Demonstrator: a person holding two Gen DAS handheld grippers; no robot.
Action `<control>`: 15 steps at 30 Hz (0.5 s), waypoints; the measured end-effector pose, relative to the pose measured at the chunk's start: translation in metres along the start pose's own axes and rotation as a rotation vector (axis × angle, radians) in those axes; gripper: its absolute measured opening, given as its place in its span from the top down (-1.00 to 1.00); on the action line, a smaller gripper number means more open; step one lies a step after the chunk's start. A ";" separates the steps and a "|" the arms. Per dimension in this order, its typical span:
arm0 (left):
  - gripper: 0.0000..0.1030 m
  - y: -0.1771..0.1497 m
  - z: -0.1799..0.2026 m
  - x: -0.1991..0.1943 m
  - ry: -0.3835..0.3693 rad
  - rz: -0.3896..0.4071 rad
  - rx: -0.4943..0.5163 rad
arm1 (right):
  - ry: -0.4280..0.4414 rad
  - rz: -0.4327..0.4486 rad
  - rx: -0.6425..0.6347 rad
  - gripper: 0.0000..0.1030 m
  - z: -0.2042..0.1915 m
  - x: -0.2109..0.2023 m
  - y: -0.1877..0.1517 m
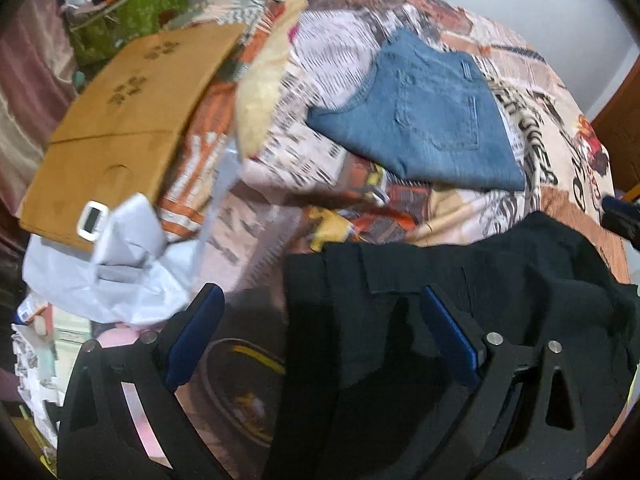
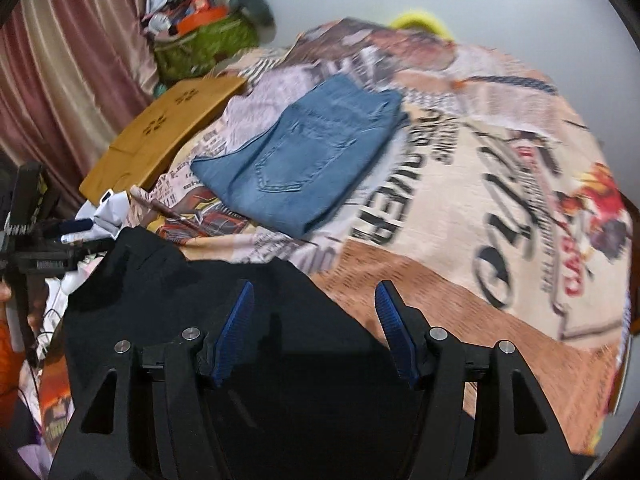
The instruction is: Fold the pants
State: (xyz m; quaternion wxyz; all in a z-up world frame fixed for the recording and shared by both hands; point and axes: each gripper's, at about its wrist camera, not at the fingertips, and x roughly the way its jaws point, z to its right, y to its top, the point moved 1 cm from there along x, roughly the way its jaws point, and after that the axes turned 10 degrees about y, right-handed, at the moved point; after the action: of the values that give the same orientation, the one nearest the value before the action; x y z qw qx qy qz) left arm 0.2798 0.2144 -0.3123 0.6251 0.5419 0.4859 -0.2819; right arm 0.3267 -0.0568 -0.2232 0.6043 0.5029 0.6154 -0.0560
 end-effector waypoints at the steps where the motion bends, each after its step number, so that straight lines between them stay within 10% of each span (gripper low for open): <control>1: -0.83 -0.001 0.003 0.004 -0.009 -0.008 0.007 | 0.013 -0.020 0.003 -0.15 0.000 0.011 0.005; 9: -0.10 -0.006 0.017 0.022 -0.136 -0.073 0.018 | 0.073 -0.195 -0.015 -0.10 -0.004 0.069 0.010; 15: 0.39 -0.012 0.014 0.013 -0.145 -0.049 0.006 | 0.047 -0.226 -0.029 0.60 -0.004 0.079 0.004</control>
State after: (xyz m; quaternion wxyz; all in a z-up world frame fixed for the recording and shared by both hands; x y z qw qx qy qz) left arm 0.2787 0.2005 -0.3297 0.6499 0.5100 0.4516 -0.3370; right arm 0.3450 -0.0082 -0.2831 0.5867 0.4227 0.6830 -0.1032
